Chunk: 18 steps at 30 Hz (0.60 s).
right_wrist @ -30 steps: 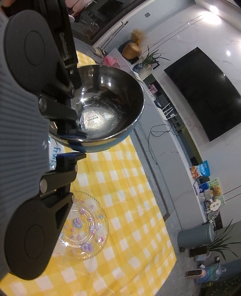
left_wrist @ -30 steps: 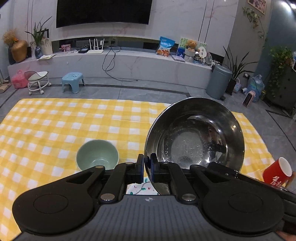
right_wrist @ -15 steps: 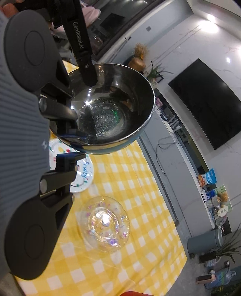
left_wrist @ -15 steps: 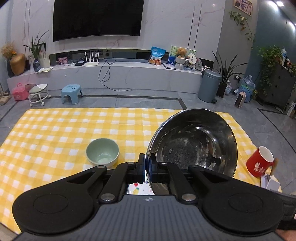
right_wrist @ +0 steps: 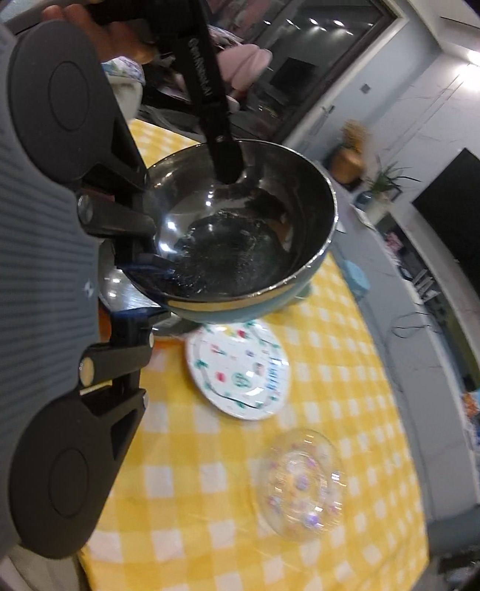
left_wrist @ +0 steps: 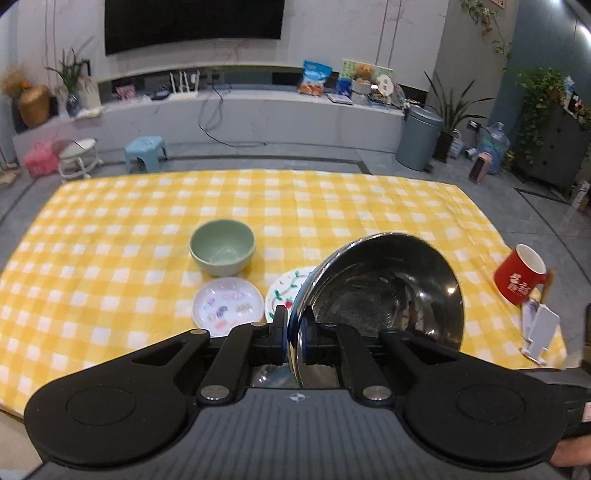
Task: Organize plates and bowls
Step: 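Carry the blue bowl stack with both grippers and lower it beside the Fruity plate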
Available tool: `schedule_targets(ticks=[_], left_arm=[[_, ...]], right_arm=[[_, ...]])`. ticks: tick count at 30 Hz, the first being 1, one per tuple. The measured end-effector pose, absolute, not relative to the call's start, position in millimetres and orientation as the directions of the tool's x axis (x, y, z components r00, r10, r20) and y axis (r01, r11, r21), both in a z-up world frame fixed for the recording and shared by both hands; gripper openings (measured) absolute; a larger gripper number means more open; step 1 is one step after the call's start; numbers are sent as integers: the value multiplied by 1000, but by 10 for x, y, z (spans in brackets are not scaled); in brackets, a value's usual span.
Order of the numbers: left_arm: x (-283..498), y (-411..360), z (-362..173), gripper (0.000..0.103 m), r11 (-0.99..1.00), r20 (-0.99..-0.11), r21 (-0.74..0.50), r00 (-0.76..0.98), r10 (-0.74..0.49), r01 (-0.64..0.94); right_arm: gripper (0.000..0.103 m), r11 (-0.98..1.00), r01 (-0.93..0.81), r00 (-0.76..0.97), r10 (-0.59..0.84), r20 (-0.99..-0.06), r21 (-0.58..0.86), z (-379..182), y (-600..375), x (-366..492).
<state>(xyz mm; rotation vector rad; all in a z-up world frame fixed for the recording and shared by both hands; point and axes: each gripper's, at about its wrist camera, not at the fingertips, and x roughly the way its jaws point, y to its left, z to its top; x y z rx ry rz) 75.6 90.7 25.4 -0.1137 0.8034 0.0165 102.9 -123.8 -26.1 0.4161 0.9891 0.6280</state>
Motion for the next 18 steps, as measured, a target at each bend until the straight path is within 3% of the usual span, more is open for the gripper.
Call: schedule_targets(ticks=[18], left_arm=[[725,1154,-70,12,992,-816,-122,569,-97,-7]], right_arm=[[18,731,-248,219,681,-698,636,-645,-1012,1061]])
